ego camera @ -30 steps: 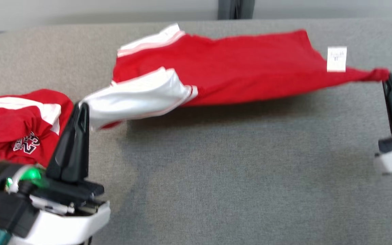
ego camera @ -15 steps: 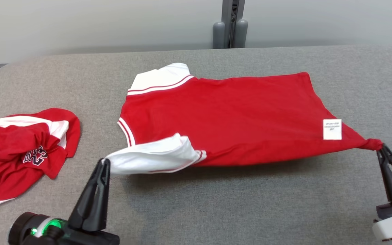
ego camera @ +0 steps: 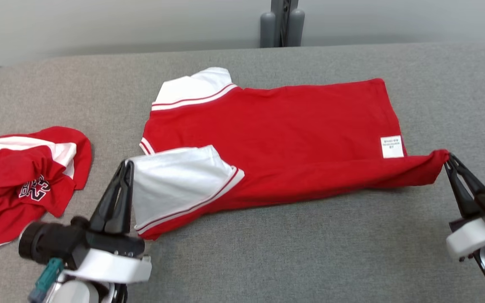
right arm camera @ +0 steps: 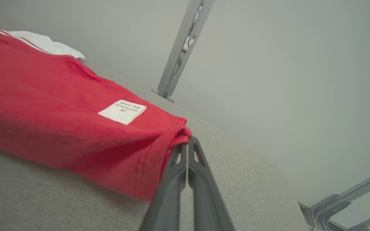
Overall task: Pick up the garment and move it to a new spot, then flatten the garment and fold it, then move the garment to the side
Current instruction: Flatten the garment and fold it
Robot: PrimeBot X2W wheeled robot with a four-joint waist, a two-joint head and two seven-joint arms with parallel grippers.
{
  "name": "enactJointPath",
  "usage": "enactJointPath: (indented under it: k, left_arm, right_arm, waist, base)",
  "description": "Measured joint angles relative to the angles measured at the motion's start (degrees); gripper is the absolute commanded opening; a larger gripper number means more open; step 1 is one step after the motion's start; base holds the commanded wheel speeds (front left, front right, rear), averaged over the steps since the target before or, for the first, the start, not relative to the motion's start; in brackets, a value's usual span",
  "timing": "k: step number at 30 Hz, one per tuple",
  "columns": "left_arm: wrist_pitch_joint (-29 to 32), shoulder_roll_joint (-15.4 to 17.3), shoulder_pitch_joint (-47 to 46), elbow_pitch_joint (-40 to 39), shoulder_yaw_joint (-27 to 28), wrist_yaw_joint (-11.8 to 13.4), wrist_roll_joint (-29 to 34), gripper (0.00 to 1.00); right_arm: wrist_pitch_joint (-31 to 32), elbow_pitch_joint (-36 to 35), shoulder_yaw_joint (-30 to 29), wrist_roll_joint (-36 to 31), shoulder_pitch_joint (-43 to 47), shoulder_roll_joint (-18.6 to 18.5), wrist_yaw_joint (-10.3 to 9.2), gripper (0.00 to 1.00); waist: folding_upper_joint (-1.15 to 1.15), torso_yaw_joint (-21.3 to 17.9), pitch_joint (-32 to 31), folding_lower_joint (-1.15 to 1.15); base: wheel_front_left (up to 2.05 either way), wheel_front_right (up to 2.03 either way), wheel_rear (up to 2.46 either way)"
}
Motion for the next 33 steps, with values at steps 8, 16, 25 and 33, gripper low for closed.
enactJointPath:
  k: [8, 16, 25, 33]
  left_arm:
    - [0.0, 0.7, -9.7, 7.8, -1.9, -0.9, 1.4, 0.00]
    - [0.0, 2.3, -19.6, 18.4, -5.2, -1.6, 1.4, 0.00]
    - [0.0, 4.1, -27.3, 29.0, -10.2, -1.8, -3.4, 0.00]
    - [0.0, 4.5, -27.9, 30.8, -8.7, -1.8, -4.1, 1.00]
  right_arm:
    - [0.0, 8.5, 3.1, -0.7, -8.7, -0.7, 0.01, 0.00]
    - [0.0, 15.5, 5.3, -1.4, -14.4, -0.4, 0.01, 0.00]
    - [0.0, 21.3, 6.4, -1.4, -17.8, 1.2, 0.00, 0.00]
    - [0.0, 22.8, 4.1, -2.2, -17.6, 2.4, 0.01, 1.00]
  waist:
    - [0.00, 1.2, 3.8, 0.00]
    - [0.00, 2.3, 7.5, 0.00]
    - [0.00, 2.0, 10.5, 0.00]
    - [0.00, 1.9, 9.2, 0.00]
  base:
    - [0.00, 0.00, 0.00]
    - [0.00, 0.00, 0.00]
    - [0.00, 0.00, 0.00]
    - [0.00, 0.00, 0.00]
